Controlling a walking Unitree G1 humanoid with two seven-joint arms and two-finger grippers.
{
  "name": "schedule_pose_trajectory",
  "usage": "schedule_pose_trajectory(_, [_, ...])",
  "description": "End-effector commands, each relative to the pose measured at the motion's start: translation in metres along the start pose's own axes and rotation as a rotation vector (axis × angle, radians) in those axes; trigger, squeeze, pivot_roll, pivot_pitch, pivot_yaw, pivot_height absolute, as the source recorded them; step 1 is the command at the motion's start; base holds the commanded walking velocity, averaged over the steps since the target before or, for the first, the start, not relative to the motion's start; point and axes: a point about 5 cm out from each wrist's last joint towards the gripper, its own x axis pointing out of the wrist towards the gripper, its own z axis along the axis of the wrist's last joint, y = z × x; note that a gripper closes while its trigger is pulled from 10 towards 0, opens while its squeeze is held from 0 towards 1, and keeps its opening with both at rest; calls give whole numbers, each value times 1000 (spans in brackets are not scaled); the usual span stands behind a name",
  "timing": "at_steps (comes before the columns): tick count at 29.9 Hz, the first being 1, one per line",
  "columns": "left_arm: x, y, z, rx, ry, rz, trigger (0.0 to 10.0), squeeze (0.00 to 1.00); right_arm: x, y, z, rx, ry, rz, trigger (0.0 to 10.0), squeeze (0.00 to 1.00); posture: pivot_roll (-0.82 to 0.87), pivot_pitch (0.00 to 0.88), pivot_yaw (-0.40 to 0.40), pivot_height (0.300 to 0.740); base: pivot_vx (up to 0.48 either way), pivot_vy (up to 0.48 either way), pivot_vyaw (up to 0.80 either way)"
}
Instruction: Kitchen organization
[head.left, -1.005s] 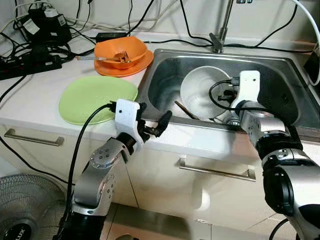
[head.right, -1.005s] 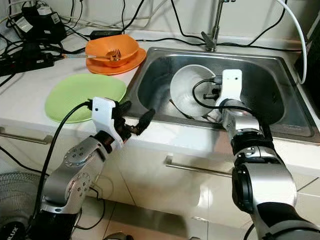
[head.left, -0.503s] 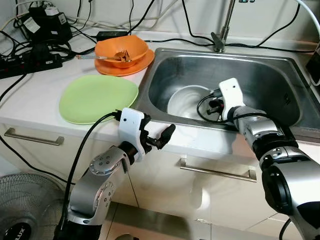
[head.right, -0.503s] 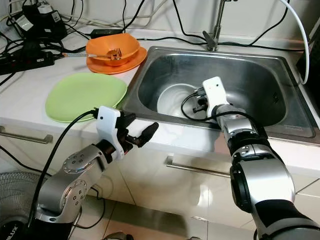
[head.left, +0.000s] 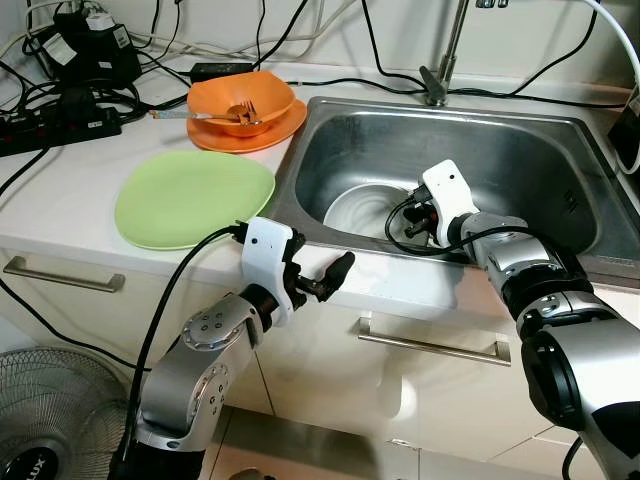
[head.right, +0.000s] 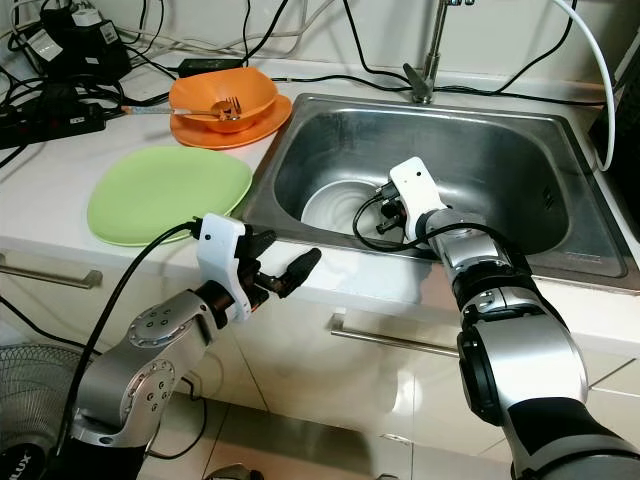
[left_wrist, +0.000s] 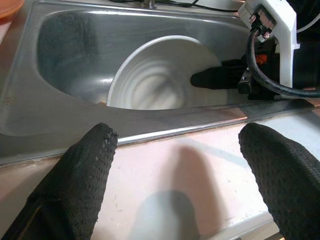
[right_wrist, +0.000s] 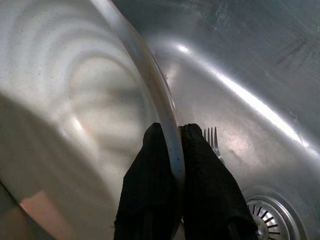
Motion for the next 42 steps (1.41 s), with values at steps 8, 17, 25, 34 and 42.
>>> schedule_pose_trajectory(8, [0, 0, 6, 19, -16, -2, 10000, 800, 4, 19, -24, 21, 92, 101, 10000, 835, 77, 56, 21, 740, 0, 0, 0])
schedule_pose_trajectory(17, [2, 0, 6, 25, -17, -4, 10000, 804, 6, 23, -26, 19, 89, 121, 10000, 1000, 75, 55, 21, 740, 0, 0, 0])
schedule_pose_trajectory(25, [2, 1, 9, 42, -33, 12, 10000, 804, 5, 18, -19, 32, 44, 97, 10000, 1000, 70, 50, 20, 740, 0, 0, 0])
schedule_pose_trajectory(34, [-1, 24, 42, 127, -224, 218, 10000, 1000, 4, 14, 25, 150, -213, 91, 10000, 1000, 56, 49, 20, 740, 0, 0, 0])
schedule_pose_trajectory(42, [-16, 58, 53, 135, -306, 487, 10000, 1000, -3, 36, 50, 336, -417, 363, 10000, 1000, 41, 54, 32, 740, 0, 0, 0])
